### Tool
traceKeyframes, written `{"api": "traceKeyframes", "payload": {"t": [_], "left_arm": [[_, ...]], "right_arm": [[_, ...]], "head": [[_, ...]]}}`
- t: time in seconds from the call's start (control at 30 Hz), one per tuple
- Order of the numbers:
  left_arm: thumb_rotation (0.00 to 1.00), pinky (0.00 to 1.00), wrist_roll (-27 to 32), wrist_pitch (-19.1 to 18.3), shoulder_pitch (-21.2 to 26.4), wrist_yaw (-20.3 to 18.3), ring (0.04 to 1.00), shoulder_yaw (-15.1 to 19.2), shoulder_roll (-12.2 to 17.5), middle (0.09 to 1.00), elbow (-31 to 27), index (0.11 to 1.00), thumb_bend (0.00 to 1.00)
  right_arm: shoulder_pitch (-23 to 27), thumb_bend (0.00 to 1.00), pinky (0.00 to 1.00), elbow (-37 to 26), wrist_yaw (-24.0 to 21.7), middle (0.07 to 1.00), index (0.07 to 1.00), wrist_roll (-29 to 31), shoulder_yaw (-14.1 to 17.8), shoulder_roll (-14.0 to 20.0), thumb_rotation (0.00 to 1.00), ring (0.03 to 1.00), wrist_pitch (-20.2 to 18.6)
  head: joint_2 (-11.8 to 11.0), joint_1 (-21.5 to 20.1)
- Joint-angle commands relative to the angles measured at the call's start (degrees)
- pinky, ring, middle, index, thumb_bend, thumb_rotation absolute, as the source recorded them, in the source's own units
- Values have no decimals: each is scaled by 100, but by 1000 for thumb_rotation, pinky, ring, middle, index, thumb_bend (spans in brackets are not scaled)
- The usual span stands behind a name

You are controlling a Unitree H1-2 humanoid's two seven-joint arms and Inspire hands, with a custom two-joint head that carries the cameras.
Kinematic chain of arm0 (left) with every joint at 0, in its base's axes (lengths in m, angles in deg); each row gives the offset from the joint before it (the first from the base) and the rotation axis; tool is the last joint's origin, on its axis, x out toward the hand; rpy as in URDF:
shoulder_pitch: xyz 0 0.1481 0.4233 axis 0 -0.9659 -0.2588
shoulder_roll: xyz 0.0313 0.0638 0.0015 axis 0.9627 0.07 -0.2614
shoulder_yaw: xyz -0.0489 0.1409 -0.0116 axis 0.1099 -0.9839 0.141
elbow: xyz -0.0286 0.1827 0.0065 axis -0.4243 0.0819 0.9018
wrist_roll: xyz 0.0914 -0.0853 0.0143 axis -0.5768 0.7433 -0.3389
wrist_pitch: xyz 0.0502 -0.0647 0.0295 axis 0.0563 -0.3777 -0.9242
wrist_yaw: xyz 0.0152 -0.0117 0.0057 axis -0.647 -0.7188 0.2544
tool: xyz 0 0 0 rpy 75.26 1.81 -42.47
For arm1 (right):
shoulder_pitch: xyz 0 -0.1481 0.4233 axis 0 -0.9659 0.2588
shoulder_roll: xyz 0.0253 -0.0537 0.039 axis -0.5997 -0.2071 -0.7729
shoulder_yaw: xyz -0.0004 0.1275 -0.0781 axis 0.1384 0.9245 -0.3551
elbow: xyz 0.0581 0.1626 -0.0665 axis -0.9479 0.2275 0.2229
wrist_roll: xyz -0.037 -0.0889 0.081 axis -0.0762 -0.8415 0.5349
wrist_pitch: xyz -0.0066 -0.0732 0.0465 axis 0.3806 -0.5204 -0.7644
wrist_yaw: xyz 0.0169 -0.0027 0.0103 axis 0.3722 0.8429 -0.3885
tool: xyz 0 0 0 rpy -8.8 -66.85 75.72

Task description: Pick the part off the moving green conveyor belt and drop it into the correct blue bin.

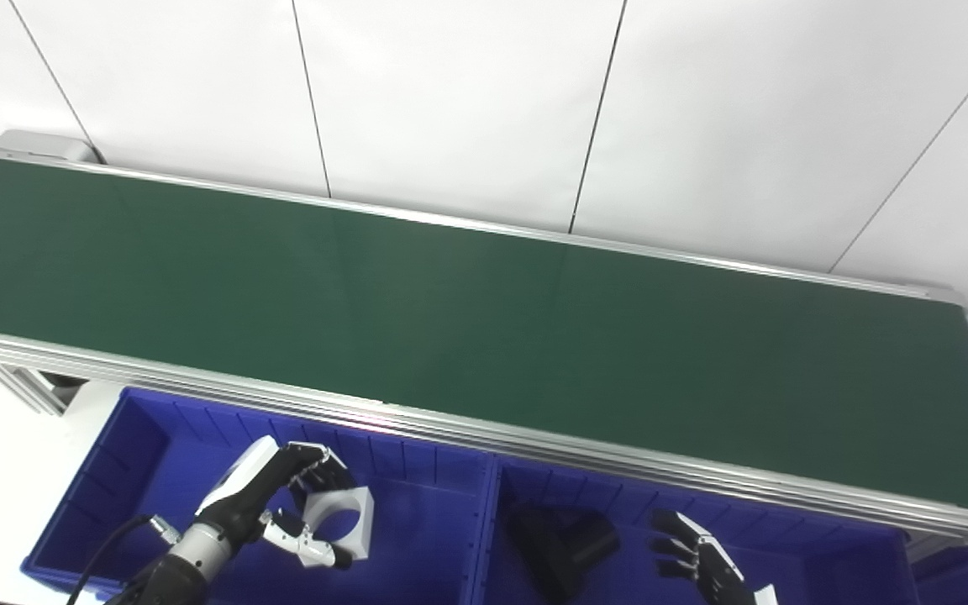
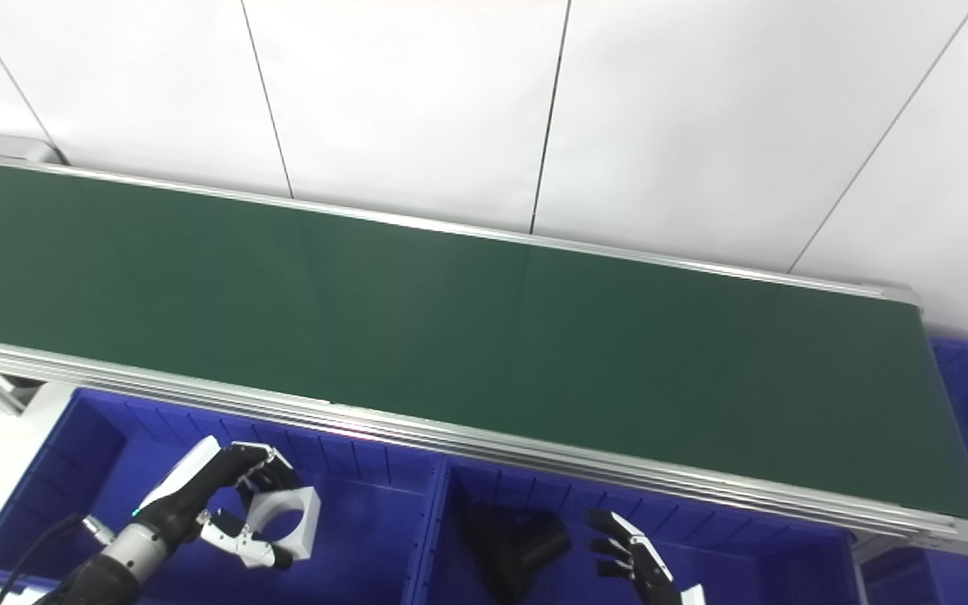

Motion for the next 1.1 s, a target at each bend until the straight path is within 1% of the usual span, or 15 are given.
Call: {"api": "traceKeyframes", "payload": {"t": [0.0, 0.07, 0.17, 0.3, 0.4, 0.5, 0.6, 0.63, 0.67, 0.7, 0.73, 0.77, 0.87, 0.9, 1.07], "left_arm": [[0, 732, -156, 133, 39, 189, 802, -2, 108, 827, -136, 799, 770], [0, 739, -195, 184, 16, 159, 822, -26, 151, 855, -171, 833, 793], [33, 822, -29, 70, -35, -151, 962, -75, 256, 977, -370, 942, 841], [108, 904, 285, -285, -93, -751, 1000, -139, 445, 1000, -772, 999, 938], [122, 904, 484, -424, -147, -960, 1000, -110, 499, 1000, -1056, 1000, 953], [45, 884, 1516, -402, -189, -1334, 981, 53, 458, 1000, -1242, 996, 934], [4, 959, 2446, -524, -224, -1680, 942, 204, 430, 939, -1391, 931, 872], [3, 961, 2700, -547, -246, -1780, 940, 238, 436, 937, -1505, 929, 870], [1, 985, 2872, -564, -262, -1850, 949, 262, 441, 921, -1586, 898, 836], [0, 992, 3033, -598, -278, -1921, 953, 289, 466, 916, -1715, 888, 825], [0, 983, 3142, -629, -289, -1972, 950, 308, 485, 905, -1804, 862, 814], [0, 979, 3317, -654, -280, -2063, 949, 329, 508, 899, -1853, 849, 808], [0, 888, 3931, -716, -206, -2370, 885, 408, 492, 835, -1784, 769, 790], [0, 811, 4136, -744, -176, -2469, 814, 436, 466, 779, -1730, 719, 783], [0, 630, 4701, -830, -50, -2858, 631, 451, 403, 628, -1584, 571, 739]], "right_arm": [[-13, 652, 631, -199, -30, 790, 780, -14, 25, -55, 0, 726, 28], [-12, 653, 630, -207, -43, 789, 779, -11, 30, -65, 0, 724, 6], [-3, 655, 630, -211, -63, 790, 780, -15, 36, -71, 0, 724, -13], [5, 659, 626, -201, -57, 786, 780, -66, 49, -93, 0, 720, 22], [-4, 671, 626, -227, -71, 786, 780, -83, 50, -110, 0, 719, -9], [-9, 680, 627, -235, -76, 789, 782, -133, 29, -138, 0, 722, -26], [0, 681, 630, -211, -44, 794, 792, -245, 5, -206, 0, 728, -24], [5, 681, 630, -204, -33, 794, 793, -279, -8, -252, 0, 729, -41], [9, 681, 634, -198, -27, 801, 803, -302, -14, -285, 0, 734, -52], [20, 681, 635, -184, 5, 804, 806, -361, -30, -351, 0, 736, -55], [28, 686, 635, -173, 26, 805, 811, -405, -38, -397, 0, 736, -55], [44, 688, 636, -145, 54, 806, 814, -433, -55, -464, 0, 735, -31], [89, 693, 638, -53, 149, 809, 821, -548, -93, -649, 0, 737, 25], [100, 692, 640, -22, 185, 809, 828, -594, -102, -705, 0, 737, 38], [65, 681, 658, -22, 290, 817, 849, -739, -129, -856, 0, 746, 35]], "head": [[3, 1], [3, 5], [-10, -3], [-10, -27], [-3, -85], [7, -306], [31, -519], [53, -854], [53, -854], [62, -1214], [62, -1214], [73, -1513], [75, -1918], [78, -1938], [110, -2194]]}}
